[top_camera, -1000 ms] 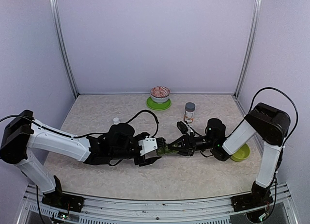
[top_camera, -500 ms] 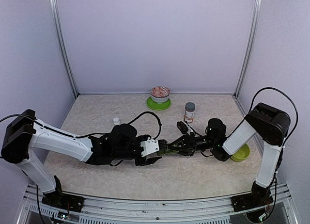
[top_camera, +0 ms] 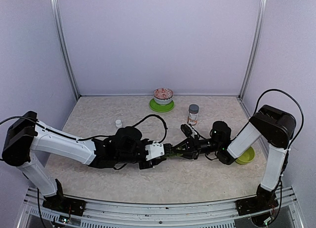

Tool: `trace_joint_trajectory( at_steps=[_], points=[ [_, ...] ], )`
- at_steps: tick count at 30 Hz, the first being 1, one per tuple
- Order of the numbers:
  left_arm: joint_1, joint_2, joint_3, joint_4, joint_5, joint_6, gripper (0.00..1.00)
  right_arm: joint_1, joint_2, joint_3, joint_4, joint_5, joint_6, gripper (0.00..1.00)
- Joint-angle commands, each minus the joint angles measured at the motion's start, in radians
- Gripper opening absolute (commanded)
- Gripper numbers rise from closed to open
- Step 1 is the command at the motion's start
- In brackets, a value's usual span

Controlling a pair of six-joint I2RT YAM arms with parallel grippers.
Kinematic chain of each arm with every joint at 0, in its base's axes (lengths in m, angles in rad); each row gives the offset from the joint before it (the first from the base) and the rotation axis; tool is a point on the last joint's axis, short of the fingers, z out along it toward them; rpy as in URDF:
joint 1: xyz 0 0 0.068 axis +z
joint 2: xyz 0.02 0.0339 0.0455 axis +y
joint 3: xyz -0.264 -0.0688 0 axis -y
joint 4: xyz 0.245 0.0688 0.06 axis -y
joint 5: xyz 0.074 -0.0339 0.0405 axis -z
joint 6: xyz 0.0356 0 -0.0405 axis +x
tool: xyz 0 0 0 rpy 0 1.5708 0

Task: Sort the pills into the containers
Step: Open the lid of the pill container.

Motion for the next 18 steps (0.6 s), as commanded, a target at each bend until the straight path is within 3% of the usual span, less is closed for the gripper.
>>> trace_joint_trajectory(
  at_steps=[1, 14, 18],
  points=[
    [-0.011, 0.014, 0.024, -0.003, -0.015, 0.010, 0.38, 0.007, -0.020, -0.010, 0.060, -0.015, 0.015, 0.08],
    [-0.018, 0.007, 0.026, -0.008, -0.010, -0.005, 0.26, 0.007, -0.012, -0.006, 0.061, -0.019, 0.017, 0.07],
    [-0.016, -0.018, -0.010, 0.034, -0.014, -0.024, 0.56, 0.007, -0.011, -0.009, 0.078, -0.021, 0.029, 0.06]
  ],
)
